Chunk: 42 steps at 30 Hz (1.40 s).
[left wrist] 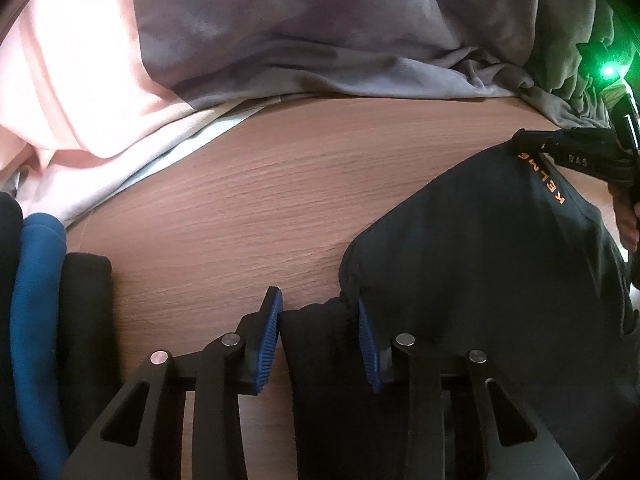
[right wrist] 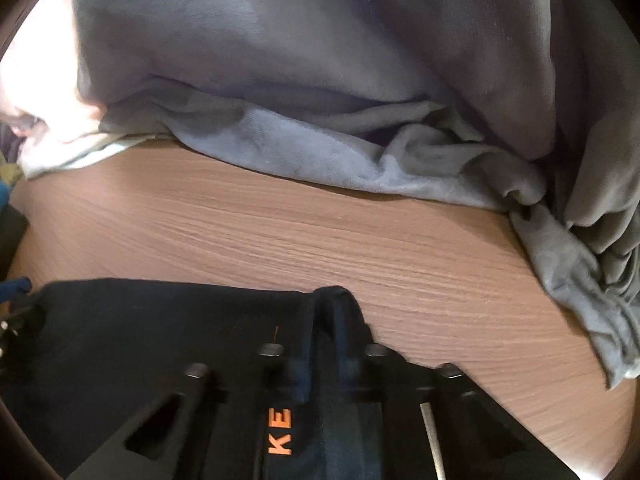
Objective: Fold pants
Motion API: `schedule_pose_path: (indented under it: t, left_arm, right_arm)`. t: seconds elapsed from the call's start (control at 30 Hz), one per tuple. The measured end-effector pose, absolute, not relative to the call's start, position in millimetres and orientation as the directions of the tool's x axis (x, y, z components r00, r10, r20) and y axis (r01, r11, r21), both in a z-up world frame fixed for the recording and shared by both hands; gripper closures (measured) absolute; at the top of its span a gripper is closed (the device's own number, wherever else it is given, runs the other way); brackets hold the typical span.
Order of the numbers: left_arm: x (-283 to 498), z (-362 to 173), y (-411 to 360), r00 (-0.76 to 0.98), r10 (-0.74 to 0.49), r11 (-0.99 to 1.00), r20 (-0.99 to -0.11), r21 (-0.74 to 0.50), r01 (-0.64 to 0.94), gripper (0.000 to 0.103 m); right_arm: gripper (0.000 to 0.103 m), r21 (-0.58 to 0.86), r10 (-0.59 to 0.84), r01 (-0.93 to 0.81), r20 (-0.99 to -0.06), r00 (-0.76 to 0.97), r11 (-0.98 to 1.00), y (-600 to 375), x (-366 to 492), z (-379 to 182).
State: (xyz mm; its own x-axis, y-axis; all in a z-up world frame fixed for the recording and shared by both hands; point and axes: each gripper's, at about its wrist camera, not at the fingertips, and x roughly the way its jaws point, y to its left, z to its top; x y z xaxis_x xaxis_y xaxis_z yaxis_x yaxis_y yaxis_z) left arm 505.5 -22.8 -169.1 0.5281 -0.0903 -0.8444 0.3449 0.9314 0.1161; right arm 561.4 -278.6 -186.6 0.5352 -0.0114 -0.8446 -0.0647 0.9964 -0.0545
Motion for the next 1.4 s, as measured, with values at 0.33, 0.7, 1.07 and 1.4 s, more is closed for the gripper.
schedule_pose_path:
  t: [0.33, 0.7, 1.07, 1.4]
  left_arm:
    - [475.3, -122.2, -22.5, 0.657, -0.094, 0.926, -0.748, 0.178, 0.334, 0.068]
    - [408.2, -73.4, -20.0, 0.747, -0.141, 0.885, -0.650, 0.255, 0.389, 0.068]
    - [338.4, -52.7, -10.6, 0.787, -0.188, 0.854, -0.587, 0.298, 0.426, 0.068]
    - [282.8, -57.3, 1.9, 0.806, -0.203, 0.832, -0.556, 0.336, 0.441, 0.067]
  right_arm:
    - [0.097, -0.117, -0.077, -0.018, -0.756, 0.650, 0.993, -279.1, 513.8, -129.8]
    - [0.097, -0.184, -0.148, 0.036, -0.644, 0.751, 0.982, -263.5, 420.9, -49.2]
    - [0.097, -0.212, -0.213, 0.105, -0.591, 0.778, 0.972, -238.2, 318.5, -10.5]
    - [0.097, -0.244, -0.250, 0.127, -0.585, 0.772, 0.962, -208.3, 240.2, 0.5]
